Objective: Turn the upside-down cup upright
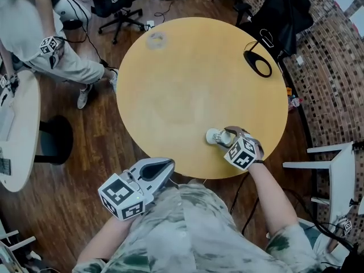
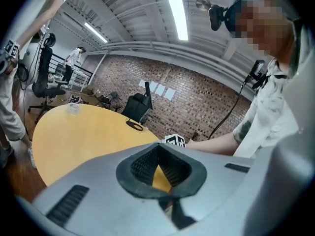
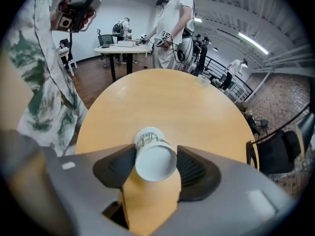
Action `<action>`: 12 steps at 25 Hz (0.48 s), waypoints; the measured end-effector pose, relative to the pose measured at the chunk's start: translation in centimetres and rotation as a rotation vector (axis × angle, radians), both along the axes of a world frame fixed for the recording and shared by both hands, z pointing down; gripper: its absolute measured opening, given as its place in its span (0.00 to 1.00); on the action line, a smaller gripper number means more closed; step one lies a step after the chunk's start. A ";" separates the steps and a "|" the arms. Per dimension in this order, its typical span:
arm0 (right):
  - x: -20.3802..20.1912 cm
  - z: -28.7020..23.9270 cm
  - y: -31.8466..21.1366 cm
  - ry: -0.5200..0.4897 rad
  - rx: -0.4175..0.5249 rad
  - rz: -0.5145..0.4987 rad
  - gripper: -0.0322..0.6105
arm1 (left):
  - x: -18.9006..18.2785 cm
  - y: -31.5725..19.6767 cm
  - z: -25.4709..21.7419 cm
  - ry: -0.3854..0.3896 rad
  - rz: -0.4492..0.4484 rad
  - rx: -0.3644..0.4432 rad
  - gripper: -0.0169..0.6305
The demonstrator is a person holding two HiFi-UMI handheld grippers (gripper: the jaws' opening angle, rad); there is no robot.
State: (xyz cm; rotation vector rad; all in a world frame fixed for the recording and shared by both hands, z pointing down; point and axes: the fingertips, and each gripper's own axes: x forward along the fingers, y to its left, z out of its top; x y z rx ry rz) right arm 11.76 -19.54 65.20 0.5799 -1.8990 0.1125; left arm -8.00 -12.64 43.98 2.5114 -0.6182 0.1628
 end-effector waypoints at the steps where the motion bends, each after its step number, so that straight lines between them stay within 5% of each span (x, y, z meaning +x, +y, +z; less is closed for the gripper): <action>1: 0.4 0.1 0.2 -0.015 0.002 0.013 0.46 | 0.2 0.1 0.0 -0.005 0.003 -0.001 0.02; 12: 4.7 3.7 3.5 0.029 -0.048 0.018 0.44 | 2.3 0.9 -0.5 -0.021 0.003 -0.021 0.02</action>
